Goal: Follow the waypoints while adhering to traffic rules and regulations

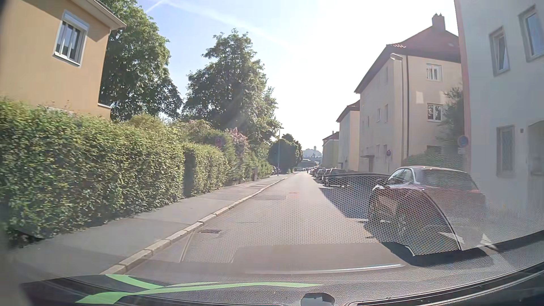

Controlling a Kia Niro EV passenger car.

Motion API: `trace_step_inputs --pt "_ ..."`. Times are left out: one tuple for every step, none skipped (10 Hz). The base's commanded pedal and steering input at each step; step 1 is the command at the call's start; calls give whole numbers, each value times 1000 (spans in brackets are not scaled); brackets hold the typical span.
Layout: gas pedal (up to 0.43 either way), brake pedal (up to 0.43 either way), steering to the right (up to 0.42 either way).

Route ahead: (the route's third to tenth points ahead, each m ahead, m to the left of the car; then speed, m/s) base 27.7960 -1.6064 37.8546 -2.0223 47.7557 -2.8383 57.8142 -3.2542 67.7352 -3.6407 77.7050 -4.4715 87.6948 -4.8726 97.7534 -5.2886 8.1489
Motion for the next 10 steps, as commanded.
trace_step_inputs --pt "0 183 6" --pt "0 177 6" --pt "0 171 6" --pt "0 165 7" --pt "0 159 7" --pt "0 152 7" --pt "0 146 7" --pt "0 146 7" --pt "0 146 7" --pt "0 140 7"
